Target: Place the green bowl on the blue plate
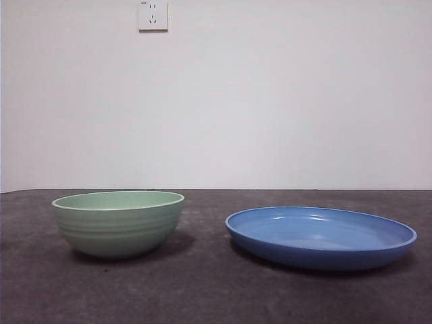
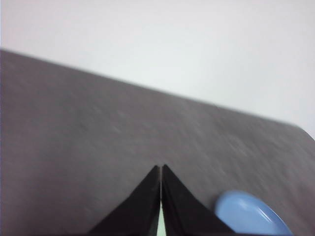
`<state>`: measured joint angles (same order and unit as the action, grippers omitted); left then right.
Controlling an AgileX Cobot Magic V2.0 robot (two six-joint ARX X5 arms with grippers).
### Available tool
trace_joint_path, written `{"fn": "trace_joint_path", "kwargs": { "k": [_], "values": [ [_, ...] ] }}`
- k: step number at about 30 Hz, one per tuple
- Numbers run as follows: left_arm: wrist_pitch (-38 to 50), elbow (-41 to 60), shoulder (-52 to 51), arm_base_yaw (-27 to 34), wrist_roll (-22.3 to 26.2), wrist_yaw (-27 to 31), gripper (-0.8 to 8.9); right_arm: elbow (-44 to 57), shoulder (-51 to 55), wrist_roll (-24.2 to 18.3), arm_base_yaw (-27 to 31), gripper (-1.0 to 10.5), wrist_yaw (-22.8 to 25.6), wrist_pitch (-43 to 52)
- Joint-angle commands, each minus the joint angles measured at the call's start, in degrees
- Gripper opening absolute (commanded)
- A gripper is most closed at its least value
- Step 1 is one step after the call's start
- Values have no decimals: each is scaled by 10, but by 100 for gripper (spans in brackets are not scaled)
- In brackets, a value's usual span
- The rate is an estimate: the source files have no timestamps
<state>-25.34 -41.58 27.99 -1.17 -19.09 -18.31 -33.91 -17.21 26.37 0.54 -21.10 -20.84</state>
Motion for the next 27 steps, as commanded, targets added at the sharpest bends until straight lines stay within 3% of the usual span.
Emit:
{"fn": "trace_joint_path", "kwargs": {
  "k": [1,7,13,17,22,27],
  "values": [
    [-30,-40,49,-1,2,-73,9,-56,-45,-38,0,5,-33,-16],
    [-112,-117,135,-7,38,-183,9,-171,-143,-123,0,5,-96,-96],
    [-181,-186,193,-33,108,-192,9,-246,-229,-161,-11,5,-183,-168],
    [-186,-208,215,-57,125,-193,9,-263,-274,-186,-32,5,-230,-199],
    [-180,-208,224,-76,127,-192,16,-263,-305,-209,-53,5,-239,-236],
    [-180,-208,230,-76,127,-192,137,-263,-318,-217,-61,5,-238,-269]
  ]
}}
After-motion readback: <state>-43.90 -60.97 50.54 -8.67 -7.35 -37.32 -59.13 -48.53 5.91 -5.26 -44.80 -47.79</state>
